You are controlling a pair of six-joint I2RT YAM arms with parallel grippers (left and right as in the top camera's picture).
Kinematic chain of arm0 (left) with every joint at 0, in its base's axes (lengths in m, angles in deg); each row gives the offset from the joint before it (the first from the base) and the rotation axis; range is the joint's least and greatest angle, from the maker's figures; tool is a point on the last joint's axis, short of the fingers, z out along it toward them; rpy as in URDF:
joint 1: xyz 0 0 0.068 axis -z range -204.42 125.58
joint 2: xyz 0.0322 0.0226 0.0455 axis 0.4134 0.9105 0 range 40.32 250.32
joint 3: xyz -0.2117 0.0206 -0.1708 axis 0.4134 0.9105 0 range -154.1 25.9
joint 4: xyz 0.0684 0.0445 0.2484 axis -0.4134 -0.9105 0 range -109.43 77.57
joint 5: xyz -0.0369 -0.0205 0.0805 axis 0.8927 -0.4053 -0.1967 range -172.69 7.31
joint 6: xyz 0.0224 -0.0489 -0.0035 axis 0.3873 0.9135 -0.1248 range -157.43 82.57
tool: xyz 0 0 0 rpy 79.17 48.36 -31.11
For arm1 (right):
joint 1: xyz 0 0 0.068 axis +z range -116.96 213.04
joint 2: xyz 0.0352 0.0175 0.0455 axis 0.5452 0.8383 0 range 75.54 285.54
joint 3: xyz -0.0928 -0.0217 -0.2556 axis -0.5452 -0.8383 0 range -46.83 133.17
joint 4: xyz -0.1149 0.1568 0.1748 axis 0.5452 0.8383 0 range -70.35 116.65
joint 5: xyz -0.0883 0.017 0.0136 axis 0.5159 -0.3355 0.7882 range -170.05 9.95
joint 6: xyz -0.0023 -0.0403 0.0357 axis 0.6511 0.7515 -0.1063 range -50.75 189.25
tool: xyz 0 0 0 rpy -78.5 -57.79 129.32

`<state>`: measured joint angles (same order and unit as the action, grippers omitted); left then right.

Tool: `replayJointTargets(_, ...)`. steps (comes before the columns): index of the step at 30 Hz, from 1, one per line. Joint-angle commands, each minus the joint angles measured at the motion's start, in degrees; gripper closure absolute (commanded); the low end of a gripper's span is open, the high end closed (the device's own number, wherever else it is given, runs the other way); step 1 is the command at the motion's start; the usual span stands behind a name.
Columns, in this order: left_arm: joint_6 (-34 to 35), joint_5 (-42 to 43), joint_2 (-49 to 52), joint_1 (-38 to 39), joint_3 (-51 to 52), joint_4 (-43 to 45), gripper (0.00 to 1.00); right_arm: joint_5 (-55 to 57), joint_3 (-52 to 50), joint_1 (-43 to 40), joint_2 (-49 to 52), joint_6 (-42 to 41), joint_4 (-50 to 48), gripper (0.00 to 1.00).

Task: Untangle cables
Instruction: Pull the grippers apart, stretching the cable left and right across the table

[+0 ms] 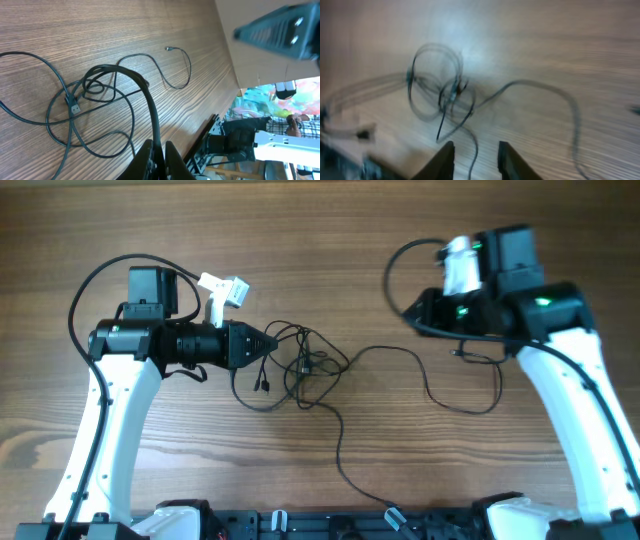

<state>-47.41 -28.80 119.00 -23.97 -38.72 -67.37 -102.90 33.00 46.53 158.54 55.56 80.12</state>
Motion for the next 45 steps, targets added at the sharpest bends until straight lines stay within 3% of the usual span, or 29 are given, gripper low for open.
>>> replayJointTargets(1, 0.13, -0.17, -0.61, -0.28, -0.63, 0.24, 0.91, -4.17, 0.31, 6.82, 5.40, 9.77, 0.85, 0.66)
replayJointTargets(2, 0.15, -1.86, -0.61, -0.31, -0.63, 0.13, 0.91, -4.02, 0.31, 9.38, 7.67, 11.87, 0.24, 0.63)
replayJointTargets(4, 0.15, -3.87, -0.61, -0.31, -0.63, -0.33, 0.92, -1.51, 0.31, 13.51, 13.00, 14.73, -1.55, 0.46)
replayJointTargets(10, 0.15, -4.52, -0.59, -0.31, -0.63, -0.42, 0.92, 1.68, 0.31, 17.22, 22.73, 15.13, -10.58, 0.40)
replayJointTargets(12, 0.15, -4.52, -0.59, -0.31, -0.63, -0.42, 0.92, 1.66, 0.31, 17.35, 23.71, 14.97, -13.42, 0.55)
replayJointTargets(14, 0.15, -5.40, -0.59, -0.31, -0.63, -0.46, 0.92, 2.29, 0.31, 17.35, 23.71, 14.64, -13.31, 0.88)
replayJointTargets(15, 0.20, -8.79, -0.61, -0.31, -0.63, -0.96, 0.92, 6.75, 0.31, 17.29, 23.71, 11.17, -12.44, 0.96)
replayJointTargets(17, 5.03, -18.05, -0.63, -0.76, -0.63, -1.73, 0.96, 21.84, 0.31, 17.16, 23.71, 1.88, -8.66, 0.96)
replayJointTargets(18, 10.51, -26.08, -0.63, -1.77, -0.63, -1.97, 0.96, 35.71, 0.33, 16.24, 23.61, -8.59, -3.85, 0.96)
replayJointTargets(19, 15.41, -31.98, -0.68, -3.54, -0.63, -1.99, 0.96, 43.25, 0.33, 14.84, 23.23, -14.95, -0.09, 0.96)
replayJointTargets(22, 20.00, -33.59, -0.68, -10.58, -0.63, -1.92, 0.96, 45.35, 1.14, 7.30, 17.00, -16.90, 2.56, 0.96)
replayJointTargets(27, 22.88, -31.80, -0.68, -24.83, -0.63, -2.38, 0.96, 36.39, 9.66, -12.79, -2.10, -13.29, -0.33, 0.96)
replayJointTargets(30, 24.22, -30.77, -0.68, -29.09, -0.63, -2.40, 0.96, 28.55, 9.84, -22.36, -7.28, -13.27, -2.08, 0.96)
replayJointTargets(45, 25.90, -31.43, -0.68, -31.87, -0.63, -1.99, 0.96, 30.93, 9.68, -40.85, -5.57, -21.27, 2.64, 0.96)
